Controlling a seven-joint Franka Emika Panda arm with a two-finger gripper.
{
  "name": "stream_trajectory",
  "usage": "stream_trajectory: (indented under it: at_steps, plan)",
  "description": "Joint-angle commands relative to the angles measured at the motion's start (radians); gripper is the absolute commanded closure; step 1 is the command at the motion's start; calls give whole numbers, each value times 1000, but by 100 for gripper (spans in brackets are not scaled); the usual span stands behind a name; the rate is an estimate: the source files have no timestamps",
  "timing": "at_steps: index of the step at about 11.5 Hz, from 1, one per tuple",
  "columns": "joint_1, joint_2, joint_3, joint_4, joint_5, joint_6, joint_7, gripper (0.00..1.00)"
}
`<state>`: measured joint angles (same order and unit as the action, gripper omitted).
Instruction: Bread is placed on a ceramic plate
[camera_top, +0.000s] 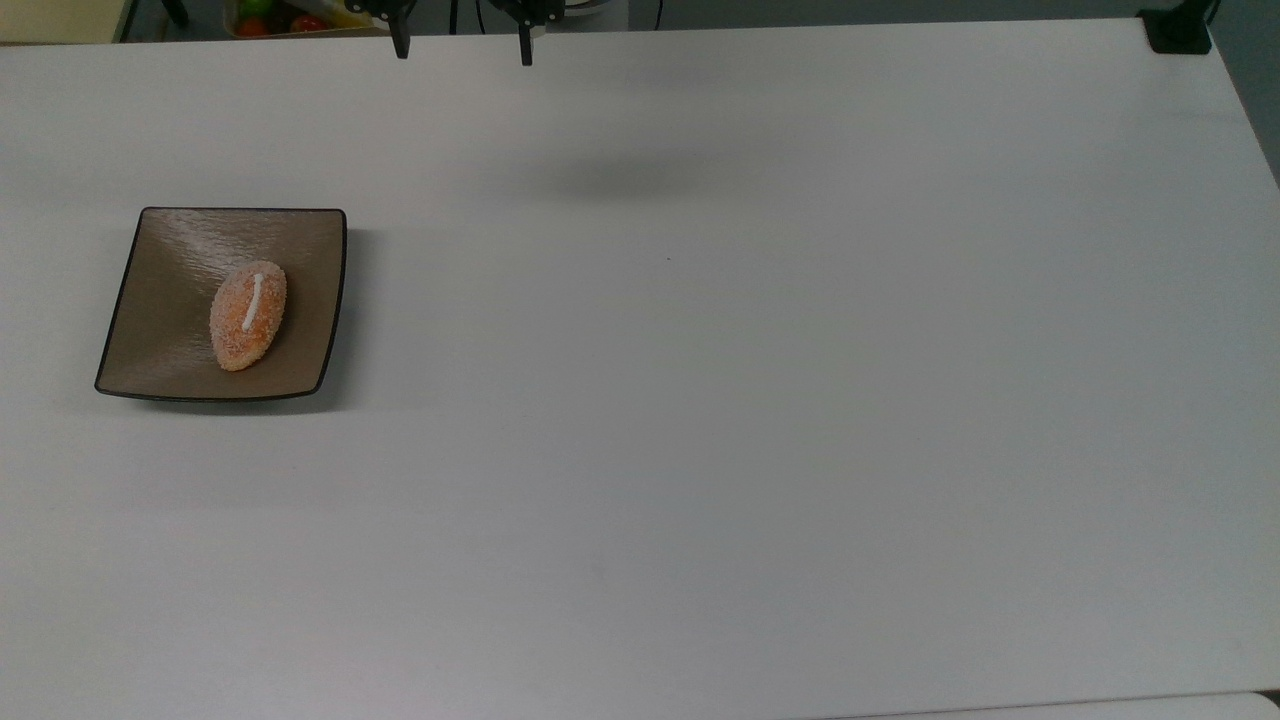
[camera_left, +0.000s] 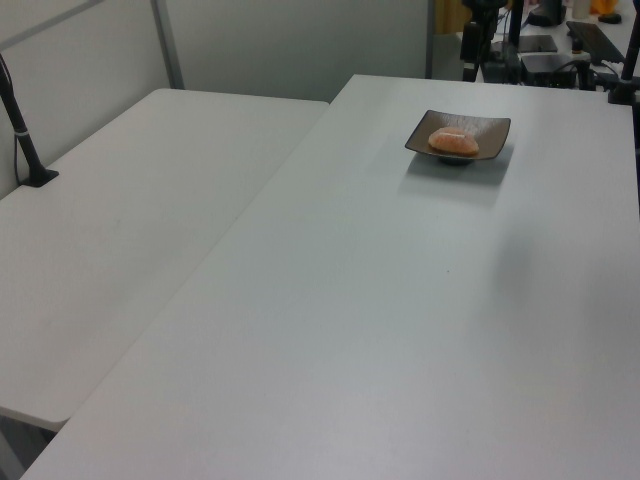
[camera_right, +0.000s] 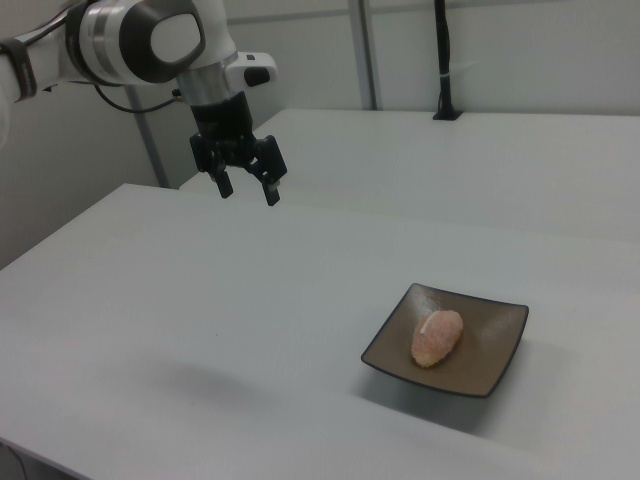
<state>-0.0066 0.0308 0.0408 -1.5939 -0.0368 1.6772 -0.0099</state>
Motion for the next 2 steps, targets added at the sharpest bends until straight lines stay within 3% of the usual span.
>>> stream_trajectory:
  at_steps: [1,2]
  plan:
    - [10,-31,-2,-35,-2,-7,22,0]
    - [10,-29,-2,-35,-2,-5,18,0]
